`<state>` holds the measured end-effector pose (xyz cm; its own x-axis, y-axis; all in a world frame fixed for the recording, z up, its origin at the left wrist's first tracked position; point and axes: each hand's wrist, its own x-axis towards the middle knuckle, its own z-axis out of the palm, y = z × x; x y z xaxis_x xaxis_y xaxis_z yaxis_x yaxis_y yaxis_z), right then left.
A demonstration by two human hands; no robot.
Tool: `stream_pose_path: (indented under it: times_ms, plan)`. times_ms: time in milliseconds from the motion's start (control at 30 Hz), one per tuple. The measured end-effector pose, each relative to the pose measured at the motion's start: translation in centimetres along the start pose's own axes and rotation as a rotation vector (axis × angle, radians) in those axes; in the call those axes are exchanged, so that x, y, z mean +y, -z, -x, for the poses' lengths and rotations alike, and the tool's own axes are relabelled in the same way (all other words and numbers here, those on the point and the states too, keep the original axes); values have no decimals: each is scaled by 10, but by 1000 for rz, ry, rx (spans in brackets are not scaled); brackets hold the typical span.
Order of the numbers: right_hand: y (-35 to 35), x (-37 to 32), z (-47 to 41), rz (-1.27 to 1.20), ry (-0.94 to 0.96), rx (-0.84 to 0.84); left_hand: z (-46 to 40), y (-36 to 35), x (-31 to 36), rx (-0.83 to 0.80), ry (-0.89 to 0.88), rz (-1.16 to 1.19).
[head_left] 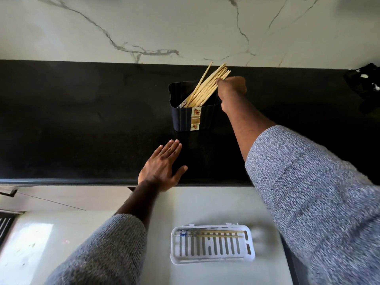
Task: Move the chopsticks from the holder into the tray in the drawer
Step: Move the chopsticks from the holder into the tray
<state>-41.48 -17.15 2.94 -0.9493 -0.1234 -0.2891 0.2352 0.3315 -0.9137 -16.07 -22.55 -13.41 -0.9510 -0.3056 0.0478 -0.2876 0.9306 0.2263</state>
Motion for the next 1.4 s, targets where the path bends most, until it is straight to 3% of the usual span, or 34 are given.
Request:
stream_pose_path:
  times_ms: [333, 567, 833, 1100, 1400]
  plan:
    - [31, -7, 10, -147, 195, 35, 0, -1, -1, -2, -2, -12]
    - [68, 23, 39, -466, 48, 36, 0, -1, -2, 12, -13, -2]
    - [116, 125, 83, -773, -50, 80, 0, -3, -2, 20, -18, -10]
    - [156, 301, 164, -646, -317, 259, -1, -4, -2, 28, -23, -15]
    - [136, 375, 202, -303, -501, 380, 0, -1, -1, 26, -30, -20]
